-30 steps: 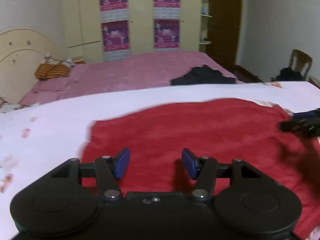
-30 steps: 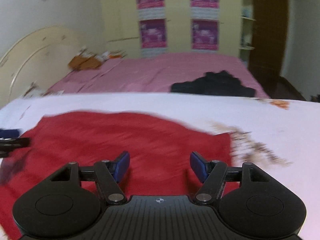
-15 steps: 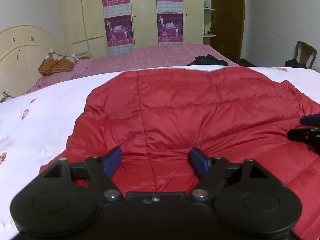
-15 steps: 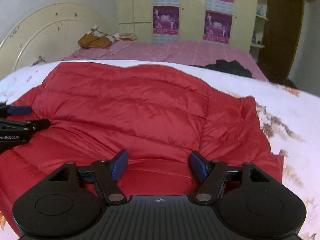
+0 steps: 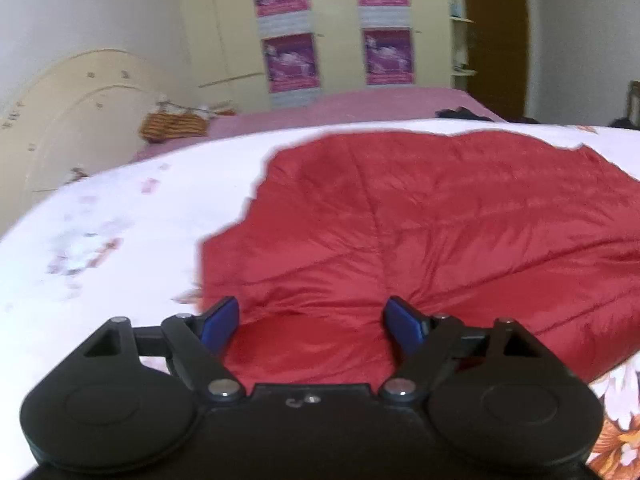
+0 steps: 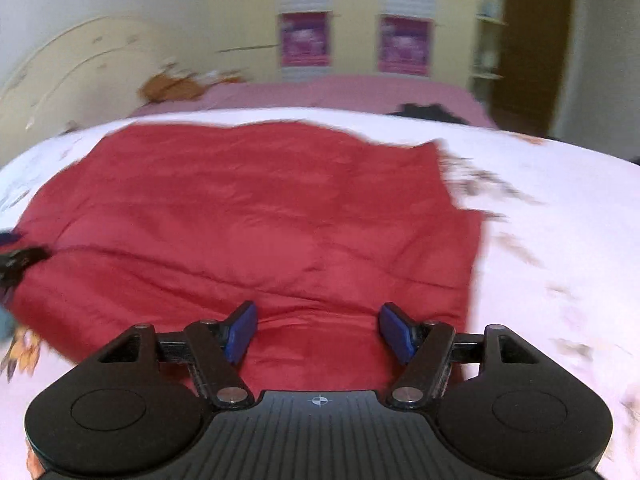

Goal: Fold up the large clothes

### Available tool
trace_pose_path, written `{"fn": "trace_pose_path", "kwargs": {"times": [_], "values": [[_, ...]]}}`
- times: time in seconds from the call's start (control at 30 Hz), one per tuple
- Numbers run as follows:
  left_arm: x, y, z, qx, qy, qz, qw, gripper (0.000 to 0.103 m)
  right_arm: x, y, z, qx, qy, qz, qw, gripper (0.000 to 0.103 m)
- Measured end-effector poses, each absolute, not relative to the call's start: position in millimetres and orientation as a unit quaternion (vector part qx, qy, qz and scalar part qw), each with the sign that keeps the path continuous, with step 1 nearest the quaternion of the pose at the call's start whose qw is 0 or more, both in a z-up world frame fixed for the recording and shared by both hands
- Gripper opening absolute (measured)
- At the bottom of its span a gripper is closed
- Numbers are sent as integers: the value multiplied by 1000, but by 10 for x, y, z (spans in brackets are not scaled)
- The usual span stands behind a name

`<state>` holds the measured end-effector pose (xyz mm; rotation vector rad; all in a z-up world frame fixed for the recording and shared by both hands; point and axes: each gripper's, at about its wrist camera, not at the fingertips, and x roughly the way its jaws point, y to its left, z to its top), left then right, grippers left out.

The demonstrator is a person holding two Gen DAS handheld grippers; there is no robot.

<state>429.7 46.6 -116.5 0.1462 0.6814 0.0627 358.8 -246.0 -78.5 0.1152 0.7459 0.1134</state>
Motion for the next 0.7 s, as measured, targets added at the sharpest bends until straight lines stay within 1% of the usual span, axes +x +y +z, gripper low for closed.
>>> {"fn": "trace_pose_path", "kwargs": {"times": [0.03, 0.07, 0.13, 0.2, 0.23, 0.27, 0.3, 0.33, 0.4, 0.53, 0.6, 0.7], "values": [[4223, 509, -1091, 54, 330, 38, 942, 80, 3494, -2576, -727, 96, 354, 47, 929, 67], [4132, 587, -1036, 21, 330, 43, 943, 85, 3401, -2704, -700, 143, 349, 40, 925, 67], [3887, 811, -994, -77, 327, 61, 940, 86, 3202, -2982, -728, 245, 348, 22, 905, 67], [3746, 1007, -1055, -168, 335, 72, 924, 79, 3052, -3168, -801, 312, 344, 4, 885, 67], [3694, 1077, -1109, -204, 340, 79, 915, 77, 3010, -3251, -860, 348, 344, -2, 872, 67], [3679, 1143, -1165, -237, 344, 82, 905, 74, 2977, -3321, -925, 380, 345, -6, 858, 67], [3659, 1209, -1243, -272, 349, 81, 893, 68, 2964, -3388, -995, 409, 346, -12, 844, 67], [3664, 1272, -1317, -309, 353, 80, 880, 68, 2969, -3430, -1070, 435, 348, -17, 830, 67], [3691, 1379, -1404, -362, 338, 79, 866, 68, 3008, -3488, -1176, 471, 349, -21, 810, 67], [3851, 1479, -1517, -429, 323, 57, 842, 68, 3125, -3550, -1305, 516, 334, -14, 789, 67], [3962, 1504, -1557, -445, 316, 49, 837, 68, 3247, -3550, -1357, 530, 328, -11, 782, 67], [4141, 1484, -1596, -443, 315, 38, 839, 65, 3382, -3488, -1380, 513, 327, -10, 793, 67]]}}
